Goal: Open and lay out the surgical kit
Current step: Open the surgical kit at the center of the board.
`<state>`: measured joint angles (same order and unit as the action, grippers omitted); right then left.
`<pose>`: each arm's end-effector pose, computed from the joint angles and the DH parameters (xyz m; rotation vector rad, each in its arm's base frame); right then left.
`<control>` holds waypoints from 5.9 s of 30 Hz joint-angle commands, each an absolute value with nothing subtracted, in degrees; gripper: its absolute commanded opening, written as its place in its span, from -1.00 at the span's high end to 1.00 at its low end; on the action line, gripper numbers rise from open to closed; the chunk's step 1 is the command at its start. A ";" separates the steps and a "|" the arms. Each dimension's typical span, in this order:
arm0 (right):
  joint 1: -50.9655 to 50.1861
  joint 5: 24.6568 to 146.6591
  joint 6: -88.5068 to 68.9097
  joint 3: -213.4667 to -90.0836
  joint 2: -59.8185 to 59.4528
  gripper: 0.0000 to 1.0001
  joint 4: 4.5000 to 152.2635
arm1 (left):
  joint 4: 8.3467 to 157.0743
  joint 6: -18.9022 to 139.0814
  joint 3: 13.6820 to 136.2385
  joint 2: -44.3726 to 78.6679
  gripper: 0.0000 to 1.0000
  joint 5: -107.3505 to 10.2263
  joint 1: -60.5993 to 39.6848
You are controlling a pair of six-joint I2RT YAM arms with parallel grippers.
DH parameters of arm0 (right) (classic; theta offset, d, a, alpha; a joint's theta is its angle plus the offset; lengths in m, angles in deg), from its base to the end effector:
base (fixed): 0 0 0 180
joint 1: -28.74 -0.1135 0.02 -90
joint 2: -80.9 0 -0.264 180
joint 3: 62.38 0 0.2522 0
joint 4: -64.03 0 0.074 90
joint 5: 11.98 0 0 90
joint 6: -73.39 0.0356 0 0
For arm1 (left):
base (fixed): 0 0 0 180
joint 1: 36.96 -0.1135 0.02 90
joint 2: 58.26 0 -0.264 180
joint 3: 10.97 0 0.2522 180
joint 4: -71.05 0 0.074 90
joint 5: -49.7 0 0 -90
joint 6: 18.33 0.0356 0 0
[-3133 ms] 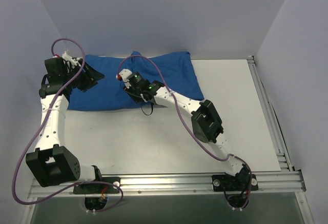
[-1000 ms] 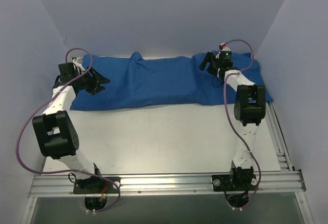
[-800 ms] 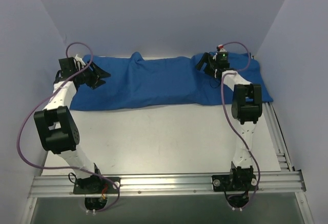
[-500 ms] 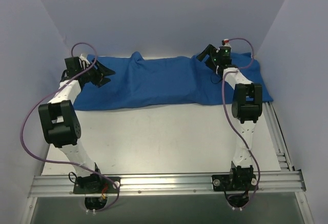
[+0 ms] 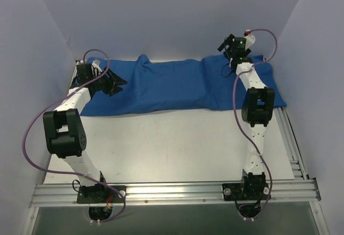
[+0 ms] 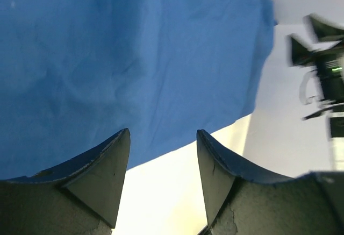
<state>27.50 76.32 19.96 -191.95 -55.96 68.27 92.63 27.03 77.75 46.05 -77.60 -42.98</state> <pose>0.5701 0.0113 0.2401 0.5651 1.7027 0.4494 0.4097 0.0215 0.2397 -0.6214 2.1941 -1.0858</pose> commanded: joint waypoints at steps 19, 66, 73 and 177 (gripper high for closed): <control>38.04 66.75 14.20 -205.96 -61.58 -0.24 80.94 | 123.57 47.68 94.35 51.15 -0.03 -42.77 -43.63; 44.47 82.85 19.60 -166.83 -45.93 1.00 91.76 | 136.85 48.12 112.39 74.99 0.52 -50.40 -56.73; 43.86 82.41 17.41 -175.54 -43.03 0.66 93.08 | 136.41 45.92 114.67 71.65 0.21 -53.65 -55.77; 47.02 86.08 23.11 -187.35 -47.36 1.00 83.67 | 129.64 35.90 111.16 62.41 0.06 -66.84 -47.41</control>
<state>47.09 81.98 18.57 -192.23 -55.61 79.13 130.86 37.15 111.30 66.25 -64.57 -46.48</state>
